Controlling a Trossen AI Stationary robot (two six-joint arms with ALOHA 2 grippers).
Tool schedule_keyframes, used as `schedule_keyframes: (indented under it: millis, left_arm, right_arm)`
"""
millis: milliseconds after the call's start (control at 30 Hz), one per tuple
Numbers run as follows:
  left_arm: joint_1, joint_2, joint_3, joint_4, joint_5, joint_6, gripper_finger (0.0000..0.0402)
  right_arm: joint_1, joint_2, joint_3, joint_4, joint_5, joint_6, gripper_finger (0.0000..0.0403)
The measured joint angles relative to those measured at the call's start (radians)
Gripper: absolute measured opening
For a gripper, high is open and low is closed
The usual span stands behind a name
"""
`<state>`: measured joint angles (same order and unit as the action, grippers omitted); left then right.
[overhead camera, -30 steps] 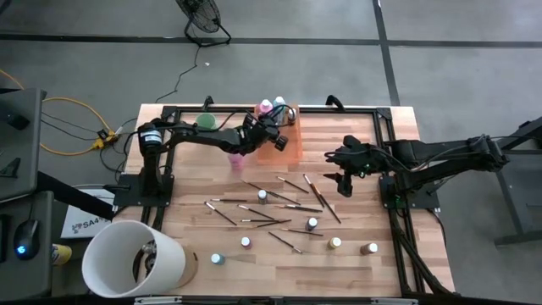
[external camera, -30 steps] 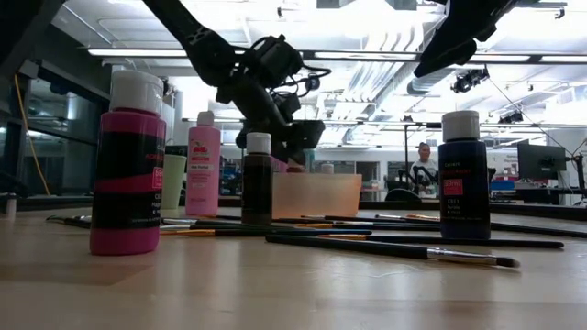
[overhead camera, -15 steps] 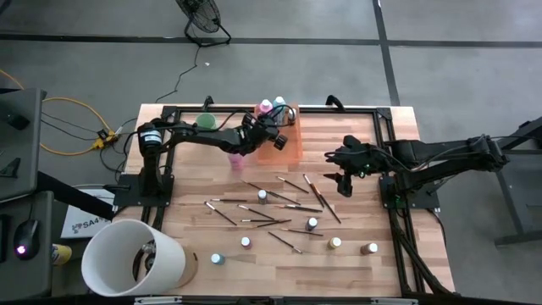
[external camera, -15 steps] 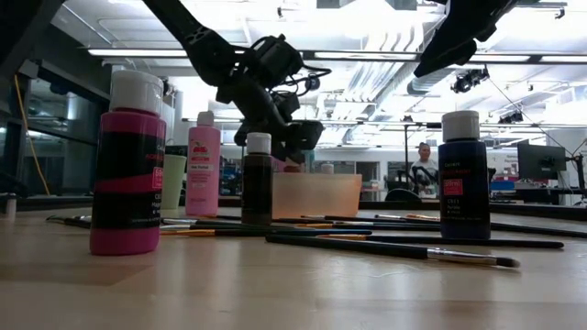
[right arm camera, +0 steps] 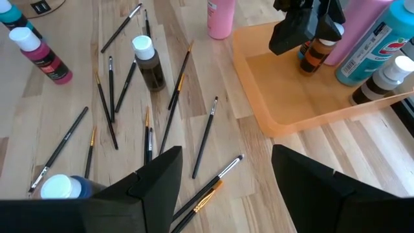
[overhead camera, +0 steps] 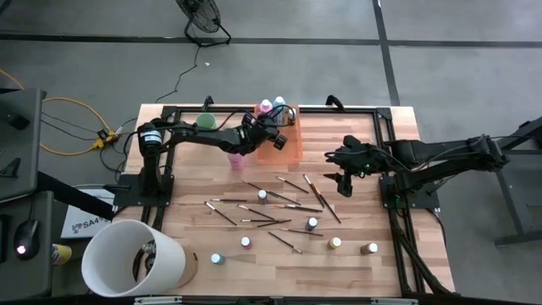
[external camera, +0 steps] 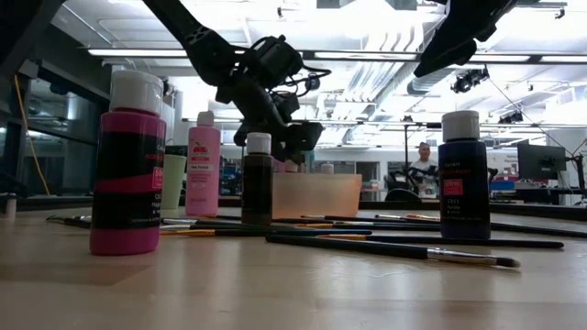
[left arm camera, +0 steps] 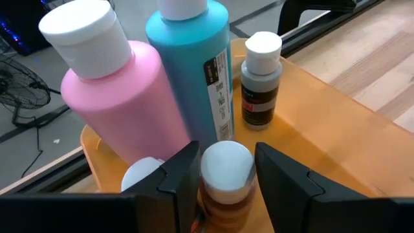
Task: Pick & Place Paint Supplies
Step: Put the brown paint bottle into the orange bin
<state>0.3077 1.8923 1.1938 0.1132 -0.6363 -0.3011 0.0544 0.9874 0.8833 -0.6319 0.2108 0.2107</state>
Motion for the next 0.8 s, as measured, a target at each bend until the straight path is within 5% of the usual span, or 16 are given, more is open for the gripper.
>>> schedule_keyframes:
  millis: [233,467,800]
  left_arm:
    - [0.0,0.0,0.0,0.063,-0.003,0.061,0.016]
    - [0.0,-0.006,0.0,0.075,-0.003,0.088,0.0228]
    - [-0.008,-0.145,0.0,0.07,0.008,0.214,0.0264]
  right_arm:
    - [0.0,0.0,0.0,0.0,-0.003,0.007,0.0233]
    - [0.0,0.0,0.0,-0.013,-0.004,0.021,0.0233]
    - [0.0,0.0,0.0,-0.048,-0.004,0.036,0.0233]
